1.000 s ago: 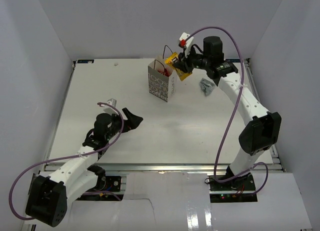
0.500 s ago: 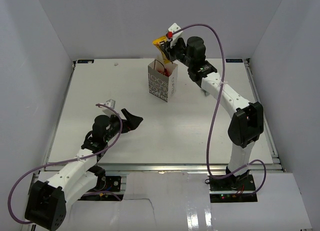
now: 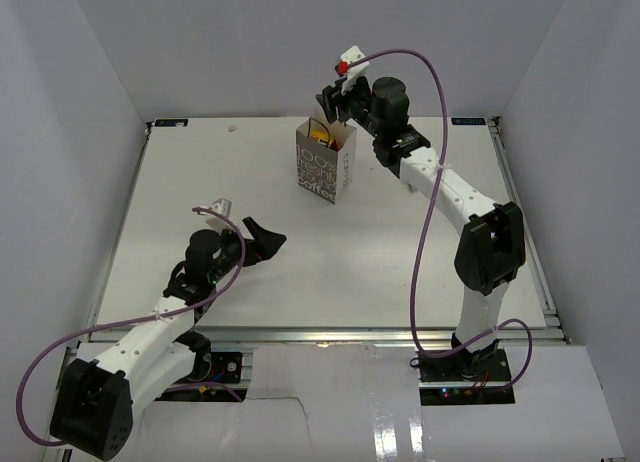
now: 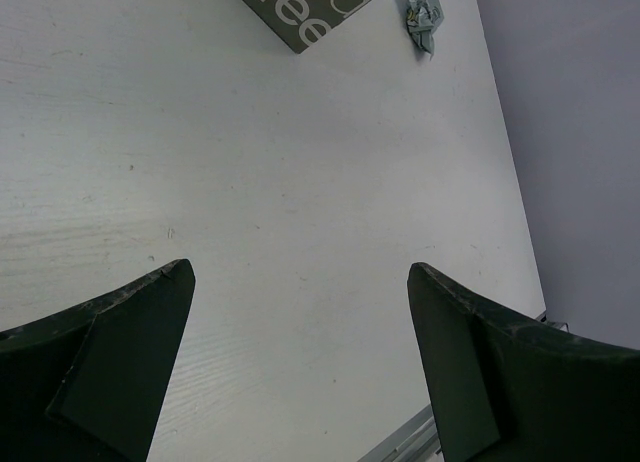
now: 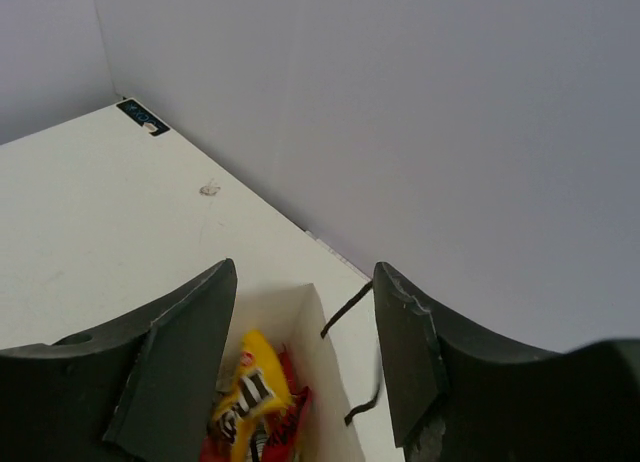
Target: Place the snacks into the paper bag
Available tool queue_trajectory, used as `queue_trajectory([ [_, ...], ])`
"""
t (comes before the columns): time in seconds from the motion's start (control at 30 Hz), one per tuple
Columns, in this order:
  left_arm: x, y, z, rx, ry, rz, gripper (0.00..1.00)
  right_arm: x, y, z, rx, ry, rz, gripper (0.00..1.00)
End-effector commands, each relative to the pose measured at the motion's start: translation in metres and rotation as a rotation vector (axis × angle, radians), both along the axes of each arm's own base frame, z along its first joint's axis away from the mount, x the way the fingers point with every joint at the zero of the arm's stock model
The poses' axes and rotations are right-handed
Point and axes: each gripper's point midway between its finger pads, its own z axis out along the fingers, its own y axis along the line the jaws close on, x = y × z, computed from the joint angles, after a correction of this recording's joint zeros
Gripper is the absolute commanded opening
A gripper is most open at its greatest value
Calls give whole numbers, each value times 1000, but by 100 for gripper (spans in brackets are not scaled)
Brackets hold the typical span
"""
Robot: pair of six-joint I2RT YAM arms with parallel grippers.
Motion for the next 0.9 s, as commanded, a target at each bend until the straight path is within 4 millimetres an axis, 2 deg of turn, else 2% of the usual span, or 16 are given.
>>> queue_trajectory([
  [0.0, 4, -2, 8, -4, -31, -15, 98, -9, -3, 36, 59, -65, 3, 64],
  [0.1, 4, -2, 8, -2, -32, -14, 98, -17, -3, 48, 41, -86, 32, 68],
  [0.17, 5, -2, 9, 1, -37, -13, 98, -23, -6, 48, -32, -99, 50, 81],
  [0.2, 5, -1, 10, 3, -42, -11, 98, -31, -4, 52, -68, -119, 125, 100],
  [0.23, 4, -1, 10, 2, -44, -13, 98, -35, -6, 49, -102, -116, 175, 90],
  [0.33, 5, 0, 12, 6, -55, -7, 98, -55, -26, 31, -136, -30, 402, 90],
  [0.43, 7, 1, 13, 11, -59, -2, 98, -54, -59, -1, -129, 108, 407, 90],
  [0.47, 7, 1, 13, 15, -62, -3, 98, -50, -78, -4, -122, 132, 381, 90],
  [0.53, 8, 1, 11, 18, -53, -2, 98, -47, -98, -27, -110, 216, 348, 90],
  [0.6, 11, 0, 12, 22, -52, -3, 98, -37, -123, -42, -106, 273, 264, 90],
  [0.63, 12, -1, 10, 23, -46, -7, 98, -27, -137, -66, -125, 345, 183, 91],
  [0.67, 12, -2, 11, 22, -46, -9, 98, -28, -138, -77, -134, 384, 183, 91],
  [0.73, 14, -4, 10, 21, -40, -14, 98, -7, -164, -118, -171, 504, -12, 93],
  [0.77, 15, -4, 10, 22, -41, -16, 98, 6, -187, -134, -198, 532, -168, 94],
  [0.83, 15, -5, 10, 20, -36, -18, 98, 22, -209, -159, -174, 607, -352, 95],
  [0.87, 15, -5, 11, 18, -39, -20, 98, 32, -234, -163, -186, 604, -510, 95],
])
